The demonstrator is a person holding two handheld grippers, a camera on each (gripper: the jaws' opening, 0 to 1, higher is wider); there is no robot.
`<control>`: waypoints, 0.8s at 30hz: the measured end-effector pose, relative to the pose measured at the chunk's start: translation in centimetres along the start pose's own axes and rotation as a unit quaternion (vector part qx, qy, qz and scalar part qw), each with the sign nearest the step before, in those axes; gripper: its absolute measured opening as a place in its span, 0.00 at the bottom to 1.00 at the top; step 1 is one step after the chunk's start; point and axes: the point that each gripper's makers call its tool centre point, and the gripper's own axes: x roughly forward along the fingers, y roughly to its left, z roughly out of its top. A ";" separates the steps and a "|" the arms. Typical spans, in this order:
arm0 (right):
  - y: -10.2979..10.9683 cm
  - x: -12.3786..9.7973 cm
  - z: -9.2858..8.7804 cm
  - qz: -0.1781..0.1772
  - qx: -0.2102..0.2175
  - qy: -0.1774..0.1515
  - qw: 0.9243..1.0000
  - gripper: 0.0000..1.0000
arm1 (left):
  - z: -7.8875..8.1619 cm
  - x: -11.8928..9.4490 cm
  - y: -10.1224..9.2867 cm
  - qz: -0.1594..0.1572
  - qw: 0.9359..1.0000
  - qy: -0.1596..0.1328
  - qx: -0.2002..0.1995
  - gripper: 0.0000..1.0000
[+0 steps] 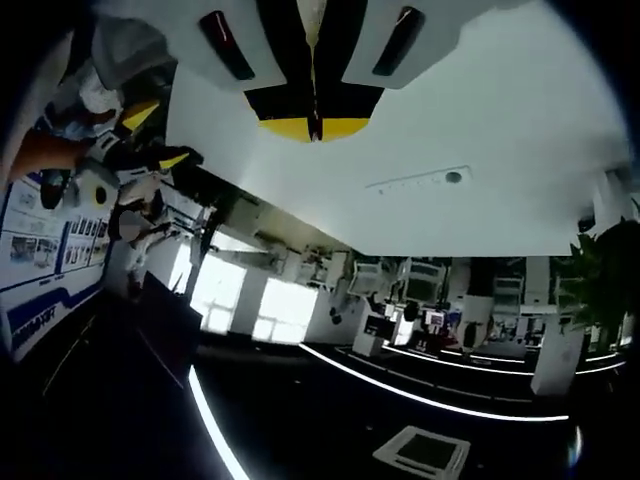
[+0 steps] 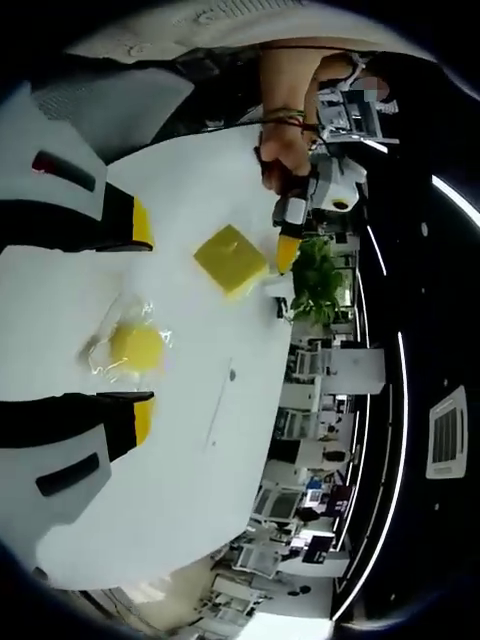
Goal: Compare the silicone blocks by pressing each to a similar depth, holding the contact briefly, and releasing to observe deformation and rebound differences across the visible hardness samples.
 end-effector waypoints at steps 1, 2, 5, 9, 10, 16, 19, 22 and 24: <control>0.0 0.2 0.3 0.004 -0.003 -0.001 1.000 0.52 | 0.2 0.1 -0.1 0.001 1.000 0.000 0.005 0.00; 0.0 0.3 0.6 0.010 -0.006 -0.001 1.000 0.52 | 0.4 0.1 -0.5 -0.006 1.000 0.000 0.004 0.00; 0.1 0.8 1.4 0.023 -0.019 -0.004 1.000 0.52 | 0.7 0.4 -0.8 -0.014 1.000 0.003 0.009 0.00; 0.1 1.5 2.4 0.040 -0.037 -0.005 0.998 0.53 | 1.3 0.7 -0.9 -0.014 1.000 -0.001 0.017 0.00; 0.1 1.6 2.6 0.044 -0.038 -0.004 0.998 0.53 | 1.4 0.7 -1.1 -0.019 1.000 0.000 0.016 0.00; -0.2 2.8 4.3 0.069 -0.068 -0.005 0.995 0.53 | 2.3 1.2 -1.7 -0.030 0.999 -0.002 0.022 0.00; -0.3 3.4 4.9 0.080 -0.081 -0.005 0.993 0.53 | 2.6 1.4 -1.8 -0.033 0.999 -0.003 0.027 0.00; -0.4 4.1 5.3 0.089 -0.092 -0.004 0.992 0.54 | 2.8 1.5 -1.9 -0.037 0.999 -0.004 0.030 0.00; -0.4 4.5 5.5 0.095 -0.096 -0.002 0.991 0.55 | 3.0 1.6 -2.0 -0.040 0.999 -0.005 0.030 0.00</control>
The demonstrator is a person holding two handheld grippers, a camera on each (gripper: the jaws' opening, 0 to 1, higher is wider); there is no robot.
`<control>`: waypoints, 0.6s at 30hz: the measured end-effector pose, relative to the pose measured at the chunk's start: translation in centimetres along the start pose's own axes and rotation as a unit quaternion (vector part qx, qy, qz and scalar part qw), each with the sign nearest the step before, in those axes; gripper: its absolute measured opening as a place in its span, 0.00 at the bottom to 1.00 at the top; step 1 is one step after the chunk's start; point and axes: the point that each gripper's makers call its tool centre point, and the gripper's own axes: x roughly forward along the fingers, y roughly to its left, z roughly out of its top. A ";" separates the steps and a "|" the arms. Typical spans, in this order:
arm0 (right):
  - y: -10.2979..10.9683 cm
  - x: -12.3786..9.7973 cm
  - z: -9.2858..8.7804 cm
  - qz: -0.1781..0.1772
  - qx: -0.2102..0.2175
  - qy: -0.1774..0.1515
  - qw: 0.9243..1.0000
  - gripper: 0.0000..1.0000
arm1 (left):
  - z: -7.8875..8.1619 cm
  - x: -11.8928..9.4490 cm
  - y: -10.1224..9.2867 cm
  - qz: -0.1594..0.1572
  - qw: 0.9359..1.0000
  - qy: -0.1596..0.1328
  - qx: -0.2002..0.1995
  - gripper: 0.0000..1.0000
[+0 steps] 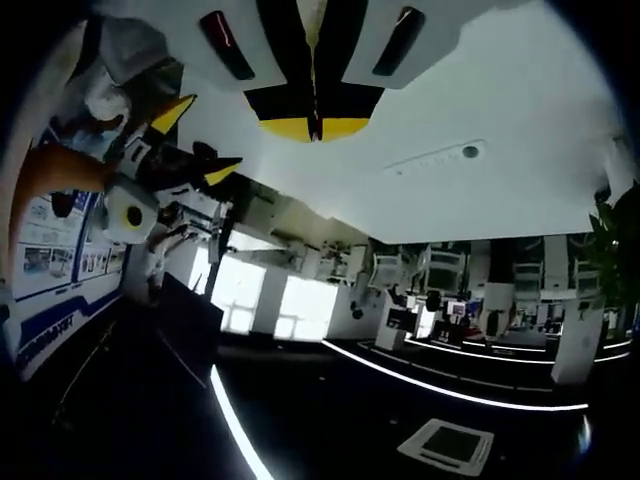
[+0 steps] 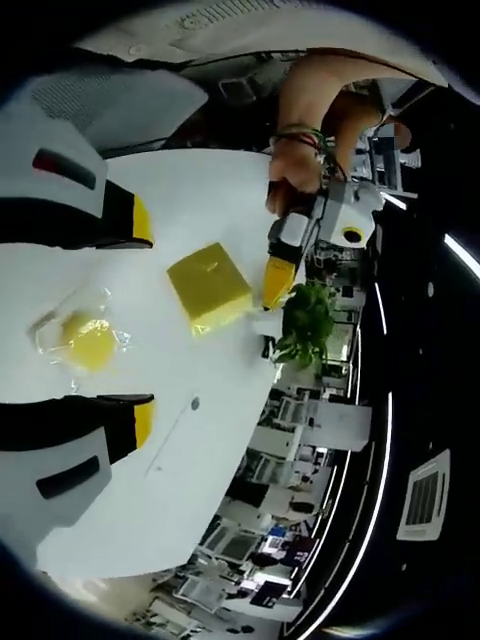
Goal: Compare the silicone blocks by pressing each to a similar depth, holding the contact briefly, and releasing to observe deformation and rebound differences across the visible hardness samples.
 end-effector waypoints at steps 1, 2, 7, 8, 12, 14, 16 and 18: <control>0.0 0.2 0.2 0.003 -0.004 -0.001 1.000 0.55 | 0.1 0.0 0.0 0.000 1.000 -0.001 0.001 0.00; 0.0 0.4 0.3 0.006 -0.005 0.000 1.000 0.55 | 0.2 0.1 -0.1 -0.004 1.000 0.000 0.000 0.00; 0.0 1.3 0.9 0.023 -0.019 0.000 1.000 0.57 | 0.6 0.2 -0.4 -0.010 1.000 -0.001 0.008 0.00; 0.0 1.5 1.0 0.025 -0.021 0.001 0.999 0.57 | 0.6 0.2 -0.5 -0.012 1.000 -0.001 0.006 0.00; -0.2 2.0 1.7 0.033 -0.030 -0.002 0.999 0.57 | 0.9 0.2 -0.5 -0.013 1.000 -0.003 0.006 0.00; -0.2 2.3 1.9 0.037 -0.030 -0.003 0.999 0.57 | 1.0 0.3 -0.6 -0.015 1.000 -0.003 0.009 0.00; -0.2 2.7 2.2 0.042 -0.036 -0.004 0.998 0.57 | 1.0 0.3 -0.8 -0.019 1.000 -0.002 0.009 0.00; -0.2 3.2 2.3 0.049 -0.037 -0.003 0.998 0.57 | 1.0 0.4 -0.9 -0.022 1.000 -0.001 0.009 0.00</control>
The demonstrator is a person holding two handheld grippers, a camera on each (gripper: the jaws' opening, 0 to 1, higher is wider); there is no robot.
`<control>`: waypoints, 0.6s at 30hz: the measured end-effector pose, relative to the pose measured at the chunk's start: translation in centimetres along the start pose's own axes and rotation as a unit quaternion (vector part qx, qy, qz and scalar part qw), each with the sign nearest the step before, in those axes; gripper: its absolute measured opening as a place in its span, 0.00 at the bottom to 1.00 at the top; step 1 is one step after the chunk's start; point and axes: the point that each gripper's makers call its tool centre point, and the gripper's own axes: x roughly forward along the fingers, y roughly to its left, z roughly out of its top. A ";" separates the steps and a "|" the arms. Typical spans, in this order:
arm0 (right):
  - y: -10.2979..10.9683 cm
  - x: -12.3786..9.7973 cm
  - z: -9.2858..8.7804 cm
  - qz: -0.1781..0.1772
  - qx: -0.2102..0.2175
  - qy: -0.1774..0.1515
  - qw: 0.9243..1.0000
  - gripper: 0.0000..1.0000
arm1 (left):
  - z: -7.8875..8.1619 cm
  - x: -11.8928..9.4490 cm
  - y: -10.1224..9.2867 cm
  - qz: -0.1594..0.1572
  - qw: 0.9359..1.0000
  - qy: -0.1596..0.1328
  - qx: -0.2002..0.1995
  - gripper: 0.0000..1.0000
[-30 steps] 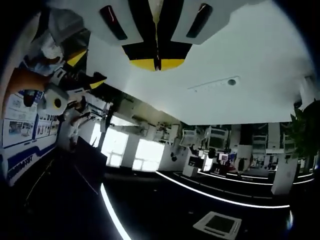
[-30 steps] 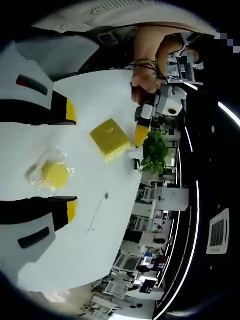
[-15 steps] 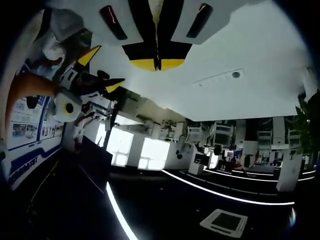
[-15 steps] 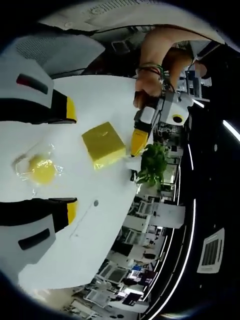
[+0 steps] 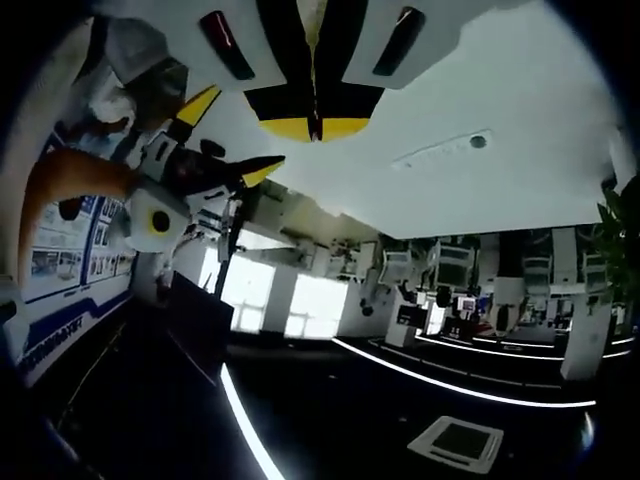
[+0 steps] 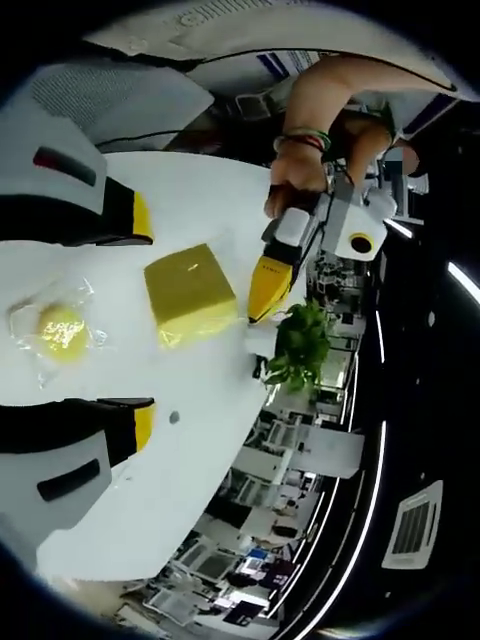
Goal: Compare the silicone blocks by pressing each to a similar depth, holding the contact briefly, and releasing to observe deformation and rebound differences across the visible hardness samples.
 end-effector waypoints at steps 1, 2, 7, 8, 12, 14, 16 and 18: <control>0.0 0.2 0.0 0.003 -0.002 0.002 1.000 0.57 | 0.0 0.0 0.0 0.000 1.000 0.000 0.002 0.00; 0.1 0.5 0.2 0.007 -0.007 0.001 1.000 0.57 | 0.0 0.1 -0.2 -0.006 1.000 0.002 -0.001 0.00; 0.5 2.0 0.5 0.036 -0.017 0.009 0.999 0.58 | -0.1 0.1 -0.6 -0.012 1.000 0.006 0.002 0.00; 0.6 2.3 0.5 0.042 -0.016 0.010 0.999 0.58 | 0.0 0.1 -0.6 -0.012 1.000 0.005 0.003 0.00; 0.8 3.5 0.6 0.063 -0.024 0.020 0.998 0.58 | 0.0 0.1 -0.8 -0.016 1.000 0.006 0.003 0.00; 0.9 4.0 0.9 0.074 -0.026 0.019 0.997 0.58 | -0.1 0.2 -1.0 -0.020 1.000 0.009 0.002 0.00; 1.0 4.4 0.9 0.082 -0.029 0.023 0.996 0.58 | -0.2 0.2 -1.2 -0.024 1.000 0.011 0.002 0.00; 1.3 4.9 0.9 0.095 -0.034 0.029 0.995 0.58 | -0.1 0.2 -1.2 -0.024 1.000 0.009 0.001 0.00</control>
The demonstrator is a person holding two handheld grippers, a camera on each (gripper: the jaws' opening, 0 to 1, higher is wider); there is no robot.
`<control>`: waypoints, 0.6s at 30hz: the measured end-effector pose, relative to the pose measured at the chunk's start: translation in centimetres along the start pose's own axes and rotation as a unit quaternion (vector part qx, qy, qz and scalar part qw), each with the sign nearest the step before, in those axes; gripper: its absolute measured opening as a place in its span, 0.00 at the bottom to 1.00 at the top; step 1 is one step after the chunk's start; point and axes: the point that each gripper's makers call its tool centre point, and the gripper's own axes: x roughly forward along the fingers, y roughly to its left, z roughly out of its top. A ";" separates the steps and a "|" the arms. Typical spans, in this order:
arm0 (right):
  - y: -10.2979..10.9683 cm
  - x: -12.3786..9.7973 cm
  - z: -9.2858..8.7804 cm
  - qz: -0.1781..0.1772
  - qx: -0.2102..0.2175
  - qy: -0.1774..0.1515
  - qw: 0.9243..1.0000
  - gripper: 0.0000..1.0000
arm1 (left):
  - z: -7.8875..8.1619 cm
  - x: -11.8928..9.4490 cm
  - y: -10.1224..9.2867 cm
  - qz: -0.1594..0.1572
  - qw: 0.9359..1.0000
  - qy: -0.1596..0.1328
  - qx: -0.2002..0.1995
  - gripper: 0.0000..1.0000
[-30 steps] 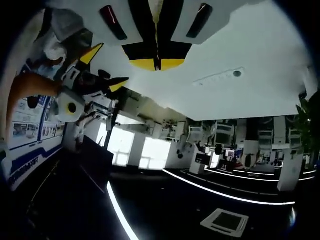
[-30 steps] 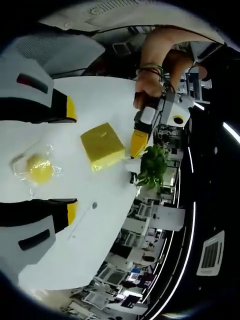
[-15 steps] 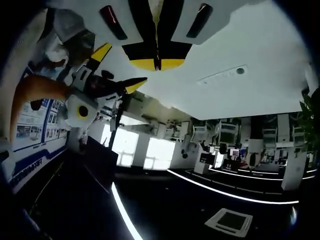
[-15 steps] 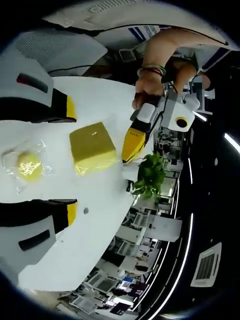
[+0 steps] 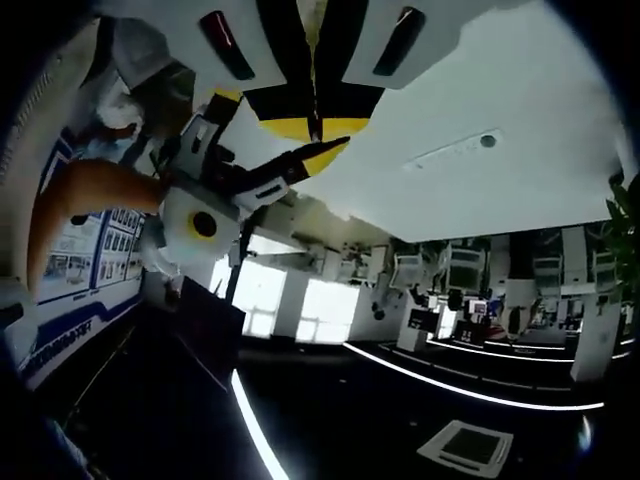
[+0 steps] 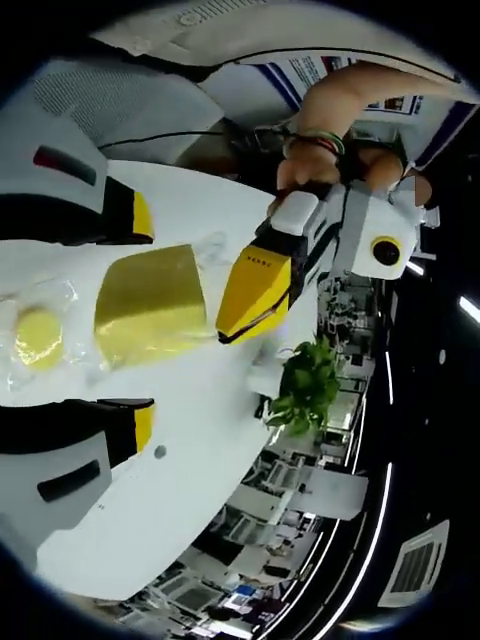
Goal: Compare the silicone blocks by pressing each to a similar depth, holding the contact briefly, and releasing to observe deformation and rebound differences across the visible hardness samples.
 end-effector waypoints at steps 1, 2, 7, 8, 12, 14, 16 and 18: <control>0.1 0.3 0.0 0.007 -0.004 0.003 1.000 0.57 | 0.0 0.0 0.0 0.000 1.000 -0.001 -0.001 0.00; 0.1 0.6 0.0 0.012 -0.005 0.006 1.000 0.57 | 0.1 0.0 0.0 0.000 1.000 -0.002 0.000 0.00; 0.3 1.9 -0.1 0.037 -0.013 0.019 0.999 0.56 | 0.1 0.2 -0.2 -0.005 1.000 0.001 0.005 0.00; 0.2 2.1 -0.1 0.040 -0.013 0.019 0.999 0.56 | 0.1 0.2 -0.4 -0.010 1.000 0.002 0.002 0.00; 0.6 3.0 -0.3 0.061 -0.016 0.028 0.998 0.55 | 0.2 0.2 -0.7 -0.013 1.000 0.002 0.009 0.00; 0.8 3.2 -0.6 0.069 -0.013 0.035 0.997 0.54 | 0.2 0.3 -0.9 -0.017 1.000 0.003 0.008 0.00; 0.9 3.5 -0.8 0.075 -0.013 0.039 0.996 0.53 | 0.2 0.3 -1.0 -0.023 1.000 0.004 0.004 0.00; 1.1 3.8 -1.0 0.083 -0.010 0.043 0.996 0.52 | 0.1 0.3 -1.0 -0.024 1.000 0.005 0.004 0.00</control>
